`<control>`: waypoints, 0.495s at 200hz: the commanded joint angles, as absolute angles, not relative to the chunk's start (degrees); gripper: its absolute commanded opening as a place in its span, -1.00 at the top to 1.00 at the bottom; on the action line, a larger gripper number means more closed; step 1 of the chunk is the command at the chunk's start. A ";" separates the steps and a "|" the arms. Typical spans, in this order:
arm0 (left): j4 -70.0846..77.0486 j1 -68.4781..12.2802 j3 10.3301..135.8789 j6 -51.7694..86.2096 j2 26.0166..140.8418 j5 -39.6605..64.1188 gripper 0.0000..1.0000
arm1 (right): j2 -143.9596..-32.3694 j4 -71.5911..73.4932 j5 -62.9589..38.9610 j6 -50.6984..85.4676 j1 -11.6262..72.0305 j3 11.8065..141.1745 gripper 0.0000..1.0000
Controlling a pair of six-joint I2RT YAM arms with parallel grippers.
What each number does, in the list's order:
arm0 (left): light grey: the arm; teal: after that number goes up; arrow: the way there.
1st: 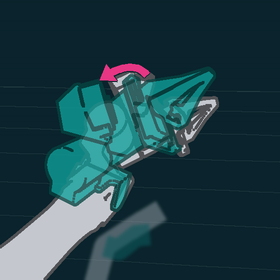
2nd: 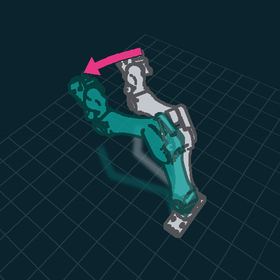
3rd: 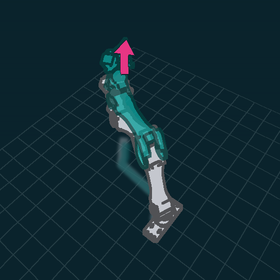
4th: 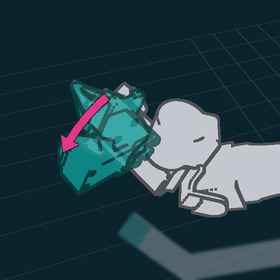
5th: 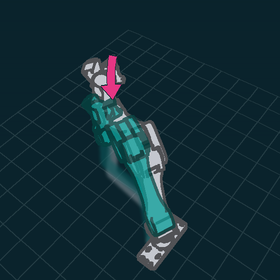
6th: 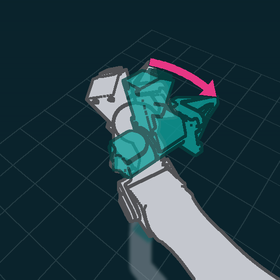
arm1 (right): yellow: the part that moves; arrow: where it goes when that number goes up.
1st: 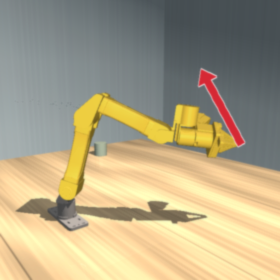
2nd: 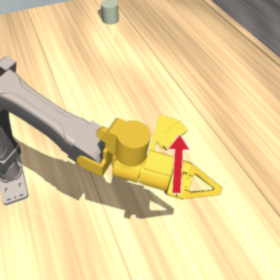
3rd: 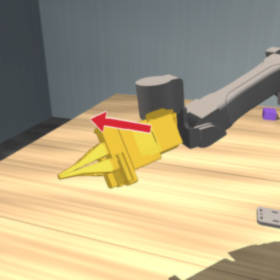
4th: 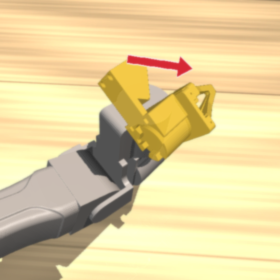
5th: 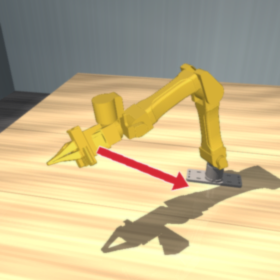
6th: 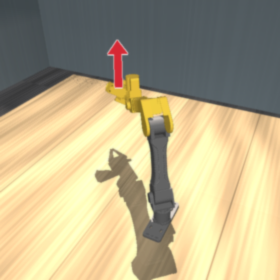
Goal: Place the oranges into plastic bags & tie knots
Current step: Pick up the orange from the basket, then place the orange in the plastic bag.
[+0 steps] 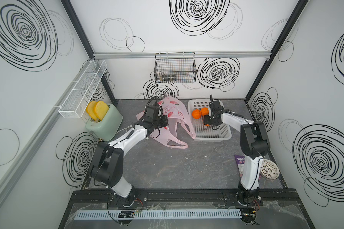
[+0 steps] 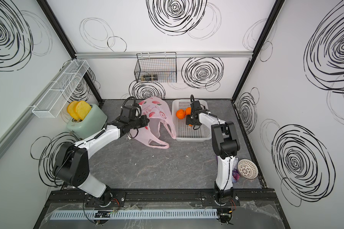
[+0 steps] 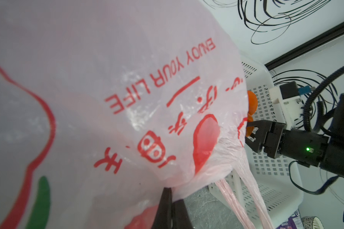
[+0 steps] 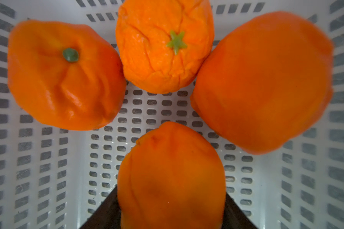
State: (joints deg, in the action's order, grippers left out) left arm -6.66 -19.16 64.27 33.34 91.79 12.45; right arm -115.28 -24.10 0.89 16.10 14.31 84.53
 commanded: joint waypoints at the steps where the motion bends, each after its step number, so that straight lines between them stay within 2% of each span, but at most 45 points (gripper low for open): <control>1: -6.51 -18.81 64.56 32.56 89.67 12.75 1.00 | -109.07 -26.33 0.45 16.37 14.15 83.61 -0.09; 37: -7.55 -18.89 64.70 32.08 88.76 13.23 1.00 | -96.72 -24.86 -6.55 16.84 14.79 76.97 -0.05; 54: -7.76 -19.07 64.77 32.04 88.42 13.36 1.00 | -90.67 -21.75 -13.77 16.53 16.33 72.69 -0.04; 81: -8.14 -19.58 65.13 31.82 88.59 13.88 1.00 | -82.07 -13.56 -18.92 18.90 23.12 65.72 -0.04; 99: -8.17 -19.79 65.13 32.08 88.46 14.36 1.00 | -80.29 -7.56 -21.31 22.32 28.16 63.00 -0.03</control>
